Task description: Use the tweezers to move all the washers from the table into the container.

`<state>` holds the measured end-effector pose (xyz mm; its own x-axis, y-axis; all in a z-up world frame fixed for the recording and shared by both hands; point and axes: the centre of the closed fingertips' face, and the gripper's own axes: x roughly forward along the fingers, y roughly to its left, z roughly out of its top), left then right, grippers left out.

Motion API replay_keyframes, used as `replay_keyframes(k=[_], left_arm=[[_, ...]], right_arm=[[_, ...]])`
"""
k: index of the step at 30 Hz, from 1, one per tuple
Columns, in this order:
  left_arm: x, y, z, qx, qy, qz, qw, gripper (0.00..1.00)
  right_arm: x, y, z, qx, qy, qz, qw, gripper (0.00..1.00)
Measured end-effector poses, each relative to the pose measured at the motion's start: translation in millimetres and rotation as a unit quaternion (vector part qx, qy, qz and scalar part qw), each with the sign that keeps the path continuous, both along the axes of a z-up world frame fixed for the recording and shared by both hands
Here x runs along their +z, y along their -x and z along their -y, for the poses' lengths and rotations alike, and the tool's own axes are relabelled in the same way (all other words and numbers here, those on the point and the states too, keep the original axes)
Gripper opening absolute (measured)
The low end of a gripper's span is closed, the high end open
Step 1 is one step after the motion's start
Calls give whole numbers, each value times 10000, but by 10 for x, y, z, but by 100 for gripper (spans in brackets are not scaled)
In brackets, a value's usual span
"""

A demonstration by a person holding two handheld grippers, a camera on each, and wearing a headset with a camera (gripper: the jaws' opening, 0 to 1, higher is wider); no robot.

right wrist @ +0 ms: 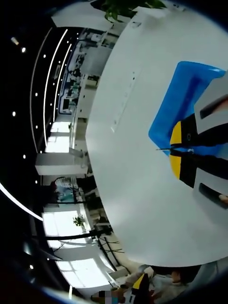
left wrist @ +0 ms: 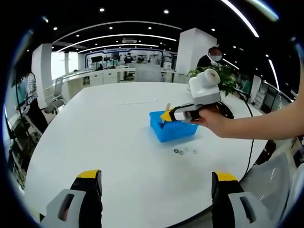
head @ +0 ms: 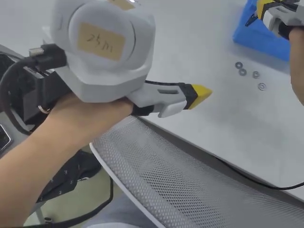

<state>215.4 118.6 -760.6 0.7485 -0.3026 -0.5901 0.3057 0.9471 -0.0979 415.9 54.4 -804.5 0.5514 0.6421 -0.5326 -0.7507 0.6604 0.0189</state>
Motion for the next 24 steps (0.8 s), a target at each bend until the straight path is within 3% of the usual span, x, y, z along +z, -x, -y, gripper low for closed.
replay_keyframes(k=[8, 17, 18, 24], left_arm=[[43, -27, -20, -2, -42, 94, 9999, 99], [30, -41, -10, -24, -81, 163, 9998, 99], [121, 86, 86, -44, -88, 178, 9998, 99], [160, 170, 115, -49, -110, 228, 9997, 99]], right_arm=[[224, -19, 94, -58, -226, 95, 9997, 1], [566, 277, 222, 70, -501, 203, 9985, 1], [611, 325, 229, 88, -564, 211, 9981, 1], [659, 578, 265, 196, -620, 188, 9977, 1]])
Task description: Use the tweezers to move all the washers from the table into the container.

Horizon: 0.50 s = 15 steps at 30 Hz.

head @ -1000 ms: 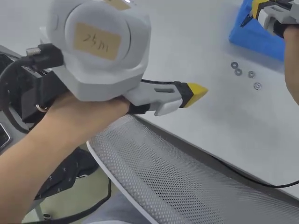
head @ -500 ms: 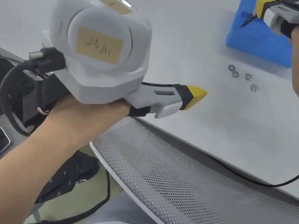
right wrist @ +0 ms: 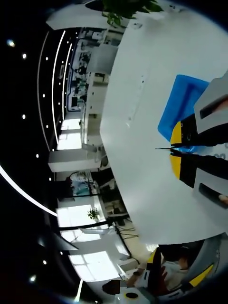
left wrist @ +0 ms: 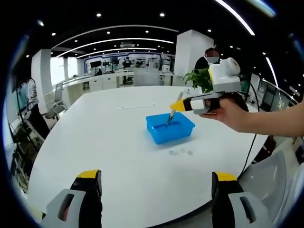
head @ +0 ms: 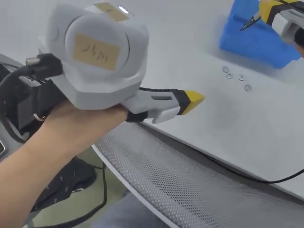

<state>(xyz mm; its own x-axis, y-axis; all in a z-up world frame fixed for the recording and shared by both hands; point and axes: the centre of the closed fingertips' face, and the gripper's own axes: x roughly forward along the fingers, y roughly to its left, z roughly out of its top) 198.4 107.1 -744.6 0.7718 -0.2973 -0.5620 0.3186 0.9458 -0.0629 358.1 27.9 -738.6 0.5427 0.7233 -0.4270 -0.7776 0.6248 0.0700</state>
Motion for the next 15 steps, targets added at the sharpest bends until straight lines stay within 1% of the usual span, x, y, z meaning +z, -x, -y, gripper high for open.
replay_keyframes(k=[3, 4, 7, 8, 11, 13, 15], left_arm=[[5, 59, 27, -9, -11, 17, 10000, 99], [5, 68, 35, -11, -21, 16, 10000, 99], [-21, 54, 6, -18, -44, 22, 10000, 99], [0, 83, 28, -30, -51, 25, 10000, 99], [17, 106, 30, -26, -72, 32, 10000, 99], [-2, 87, 12, -10, -70, 40, 10000, 99], [16, 137, 33, -2, -64, 27, 10000, 99]], right_arm=[[-84, 96, 25, 47, 100, -54, 9999, 1], [-133, 134, 37, 55, 132, -81, 9999, 1], [-269, 197, 53, 45, 193, -225, 9996, 1], [-306, 208, 50, 48, 211, -247, 9995, 1], [-466, 224, 37, 74, 363, -308, 9988, 1], [-530, 217, 28, 75, 416, -325, 9986, 1], [-587, 208, 15, 77, 443, -357, 9983, 1]])
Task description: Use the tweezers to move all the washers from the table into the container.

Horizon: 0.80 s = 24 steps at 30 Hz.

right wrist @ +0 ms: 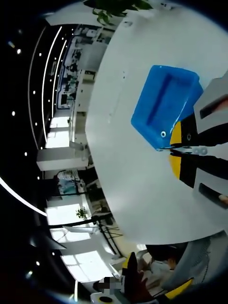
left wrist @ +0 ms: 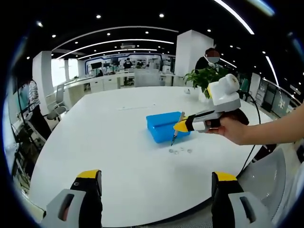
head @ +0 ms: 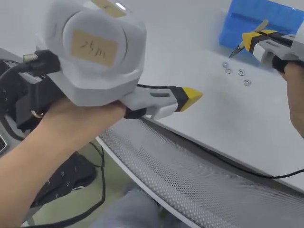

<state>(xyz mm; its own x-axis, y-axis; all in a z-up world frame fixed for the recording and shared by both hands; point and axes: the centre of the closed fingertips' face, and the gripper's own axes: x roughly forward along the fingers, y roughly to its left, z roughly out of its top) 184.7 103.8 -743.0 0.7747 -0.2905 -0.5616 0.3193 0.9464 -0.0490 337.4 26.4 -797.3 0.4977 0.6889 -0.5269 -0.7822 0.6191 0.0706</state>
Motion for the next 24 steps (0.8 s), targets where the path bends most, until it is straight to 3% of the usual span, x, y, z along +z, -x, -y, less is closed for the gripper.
replay_keyframes(k=[5, 10, 15, 24], left_arm=[[-76, 64, -5, -5, -42, -93, 9999, 99], [-106, 112, -20, 48, 3, -147, 9999, 99], [-121, 107, -28, 44, -3, -142, 9999, 99], [-120, 106, -34, 9, -26, -140, 9999, 97]], right_arm=[[-135, -1, -3, 13, 112, -85, 9999, 1], [-167, 7, 13, 26, 174, -75, 9998, 1], [-164, 0, 15, 38, 198, 10, 9998, 1], [-167, 43, 8, 300, 522, 294, 9978, 1]])
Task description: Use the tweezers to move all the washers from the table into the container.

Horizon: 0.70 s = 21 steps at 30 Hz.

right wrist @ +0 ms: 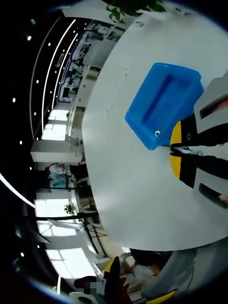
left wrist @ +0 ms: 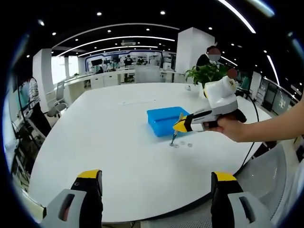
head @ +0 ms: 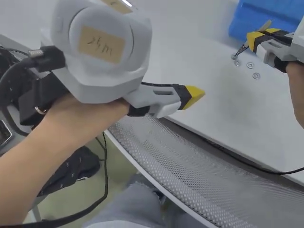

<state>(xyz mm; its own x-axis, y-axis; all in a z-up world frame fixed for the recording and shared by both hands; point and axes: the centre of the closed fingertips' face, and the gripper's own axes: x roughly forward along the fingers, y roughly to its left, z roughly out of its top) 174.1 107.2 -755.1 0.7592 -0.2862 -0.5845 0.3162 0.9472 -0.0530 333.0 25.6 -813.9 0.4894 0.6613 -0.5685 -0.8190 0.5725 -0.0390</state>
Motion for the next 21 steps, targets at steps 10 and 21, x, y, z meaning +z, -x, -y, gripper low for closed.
replay_keyframes(k=[10, 21], left_arm=[[52, 3, -11, -20, -21, 43, 10000, 97], [179, -53, 0, -38, -28, 234, 9997, 97]], right_arm=[[58, -5, -18, 91, 53, -74, 9999, 0], [429, -31, 234, -206, -283, -162, 9993, 0]])
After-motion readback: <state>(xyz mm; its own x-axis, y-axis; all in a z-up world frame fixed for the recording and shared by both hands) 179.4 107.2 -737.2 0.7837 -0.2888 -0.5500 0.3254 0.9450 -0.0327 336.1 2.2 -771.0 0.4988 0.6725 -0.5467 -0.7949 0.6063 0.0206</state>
